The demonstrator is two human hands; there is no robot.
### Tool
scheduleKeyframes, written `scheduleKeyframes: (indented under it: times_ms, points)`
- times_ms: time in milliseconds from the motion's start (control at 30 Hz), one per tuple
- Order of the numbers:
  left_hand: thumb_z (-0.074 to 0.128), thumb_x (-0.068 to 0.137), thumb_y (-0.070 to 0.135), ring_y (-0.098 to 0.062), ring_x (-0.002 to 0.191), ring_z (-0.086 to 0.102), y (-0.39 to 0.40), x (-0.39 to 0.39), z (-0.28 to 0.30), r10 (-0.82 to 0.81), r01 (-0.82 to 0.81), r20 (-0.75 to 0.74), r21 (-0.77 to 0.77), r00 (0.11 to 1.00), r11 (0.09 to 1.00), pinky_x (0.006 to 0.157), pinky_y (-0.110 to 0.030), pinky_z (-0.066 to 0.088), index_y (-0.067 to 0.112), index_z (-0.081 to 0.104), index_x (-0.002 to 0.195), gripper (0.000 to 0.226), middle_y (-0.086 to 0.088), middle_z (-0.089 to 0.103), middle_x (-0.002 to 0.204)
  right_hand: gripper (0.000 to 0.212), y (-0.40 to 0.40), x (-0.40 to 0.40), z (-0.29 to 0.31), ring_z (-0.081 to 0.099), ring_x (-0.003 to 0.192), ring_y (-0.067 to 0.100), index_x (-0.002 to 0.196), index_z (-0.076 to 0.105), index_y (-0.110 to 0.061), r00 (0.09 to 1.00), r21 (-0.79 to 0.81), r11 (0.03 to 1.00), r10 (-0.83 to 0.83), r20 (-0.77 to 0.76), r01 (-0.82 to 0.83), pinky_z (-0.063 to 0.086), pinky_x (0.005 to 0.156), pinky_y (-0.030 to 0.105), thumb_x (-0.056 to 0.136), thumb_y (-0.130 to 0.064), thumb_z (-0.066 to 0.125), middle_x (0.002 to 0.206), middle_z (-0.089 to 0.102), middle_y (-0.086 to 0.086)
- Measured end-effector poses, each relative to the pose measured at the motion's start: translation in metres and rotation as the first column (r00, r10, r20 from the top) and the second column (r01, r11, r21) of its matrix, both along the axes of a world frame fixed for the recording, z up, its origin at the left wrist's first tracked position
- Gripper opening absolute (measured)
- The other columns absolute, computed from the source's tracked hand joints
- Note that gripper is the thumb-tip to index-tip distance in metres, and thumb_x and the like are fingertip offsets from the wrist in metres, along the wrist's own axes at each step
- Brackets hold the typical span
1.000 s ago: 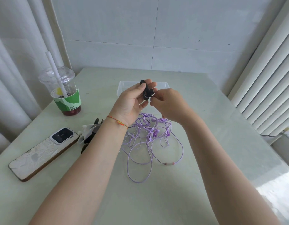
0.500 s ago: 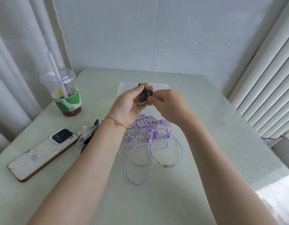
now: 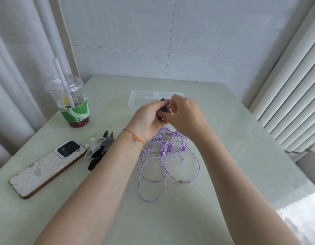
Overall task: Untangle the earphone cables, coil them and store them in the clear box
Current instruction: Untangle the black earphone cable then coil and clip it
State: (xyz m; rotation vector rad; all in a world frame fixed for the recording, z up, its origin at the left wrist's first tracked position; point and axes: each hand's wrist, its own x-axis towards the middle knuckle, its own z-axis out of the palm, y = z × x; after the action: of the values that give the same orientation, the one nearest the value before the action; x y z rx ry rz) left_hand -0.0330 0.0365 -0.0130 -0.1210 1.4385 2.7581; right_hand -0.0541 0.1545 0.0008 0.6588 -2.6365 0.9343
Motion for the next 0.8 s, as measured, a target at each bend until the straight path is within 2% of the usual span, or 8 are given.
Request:
scheduleKeyframes:
  times_ms: [133, 200, 300, 367, 433, 500, 600, 800]
  points:
    - [0.042, 0.103, 0.020, -0.010, 0.050, 0.047, 0.005, -0.003, -0.003, 0.051, -0.052, 0.106, 0.008, 0.993, 0.999, 0.053, -0.020, 0.044, 0.010, 0.058, 0.071, 0.037, 0.002, 0.047, 0.055, 0.047, 0.000, 0.001, 0.002, 0.037, 0.057, 0.013, 0.063, 0.035, -0.018, 0.989, 0.005, 0.997, 0.081, 0.120, -0.082, 0.032, 0.053, 0.029, 0.074, -0.038, 0.076, 0.061, 0.043, -0.007]
    - [0.044, 0.102, 0.029, -0.008, 0.039, 0.036, 0.001, -0.003, -0.004, 0.074, -0.080, 0.184, 0.024, 0.980, 0.997, 0.040, -0.016, 0.033, 0.014, 0.051, 0.067, 0.039, 0.006, 0.036, 0.047, 0.046, 0.004, 0.001, 0.006, 0.039, 0.053, 0.011, 0.064, 0.039, -0.017, 0.973, 0.001, 0.993, 0.117, 0.199, -0.119, 0.031, 0.049, 0.024, 0.074, -0.039, 0.078, 0.058, 0.043, -0.007]
    - [0.044, 0.101, 0.038, -0.006, 0.034, 0.025, -0.007, -0.003, -0.004, 0.066, -0.076, 0.209, 0.038, 0.976, 0.996, 0.033, -0.017, 0.015, 0.019, 0.043, 0.063, 0.043, 0.008, 0.026, 0.042, 0.031, 0.011, -0.001, 0.011, 0.050, 0.047, 0.012, 0.076, 0.053, -0.013, 0.948, -0.143, 0.985, 0.131, 0.289, -0.092, 0.041, 0.048, 0.019, 0.087, -0.038, 0.066, 0.059, 0.054, -0.003]
    - [0.042, 0.101, 0.040, -0.006, 0.034, 0.025, -0.009, -0.002, -0.003, 0.021, -0.031, 0.186, 0.053, 0.982, 0.998, 0.033, -0.017, 0.013, 0.019, 0.041, 0.061, 0.045, 0.009, 0.025, 0.041, 0.029, 0.012, -0.002, 0.013, 0.056, 0.051, 0.017, 0.092, 0.060, -0.006, 0.907, -0.271, 0.961, 0.169, 0.386, -0.063, 0.050, 0.054, 0.028, 0.096, -0.034, 0.053, 0.073, 0.061, 0.003]
    - [0.041, 0.101, 0.040, -0.005, 0.034, 0.026, -0.008, -0.002, -0.001, -0.033, 0.023, 0.154, 0.061, 0.988, 0.998, 0.032, -0.017, 0.013, 0.019, 0.040, 0.062, 0.044, 0.009, 0.025, 0.041, 0.029, 0.009, -0.001, 0.012, 0.060, 0.057, 0.020, 0.098, 0.063, -0.005, 0.854, -0.345, 0.933, 0.259, 0.451, -0.100, 0.053, 0.055, 0.033, 0.099, -0.030, 0.049, 0.081, 0.063, 0.007]
    - [0.041, 0.101, 0.038, -0.005, 0.034, 0.026, -0.008, -0.002, 0.000, -0.024, 0.019, 0.140, 0.038, 0.990, 0.999, 0.032, -0.017, 0.013, 0.019, 0.039, 0.062, 0.044, 0.008, 0.026, 0.041, 0.019, 0.005, 0.000, 0.010, 0.063, 0.060, 0.025, 0.092, 0.066, -0.009, 0.858, -0.373, 0.920, 0.283, 0.428, -0.117, 0.056, 0.061, 0.039, 0.097, -0.022, 0.053, 0.076, 0.065, 0.010]
    - [0.044, 0.100, 0.034, -0.007, 0.035, 0.026, -0.007, -0.004, -0.001, 0.091, -0.086, 0.146, -0.039, 0.985, 0.996, 0.032, -0.017, 0.016, 0.018, 0.040, 0.059, 0.044, 0.007, 0.026, 0.043, 0.012, -0.001, -0.001, 0.005, 0.064, 0.060, 0.028, 0.083, 0.066, -0.012, 0.897, -0.397, 0.915, 0.230, 0.378, -0.067, 0.057, 0.071, 0.046, 0.092, -0.014, 0.058, 0.071, 0.068, 0.016]
    - [0.051, 0.092, 0.025, -0.010, 0.037, 0.023, -0.007, -0.008, -0.010, 0.278, -0.260, 0.167, -0.118, 0.946, 0.958, 0.037, -0.015, 0.015, 0.017, 0.042, 0.055, 0.039, 0.005, 0.026, 0.047, 0.011, -0.012, 0.006, -0.002, 0.061, 0.049, 0.015, 0.081, 0.066, -0.012, 0.914, -0.393, 0.919, 0.186, 0.361, -0.032, 0.056, 0.060, 0.029, 0.090, -0.011, 0.059, 0.059, 0.065, 0.004]
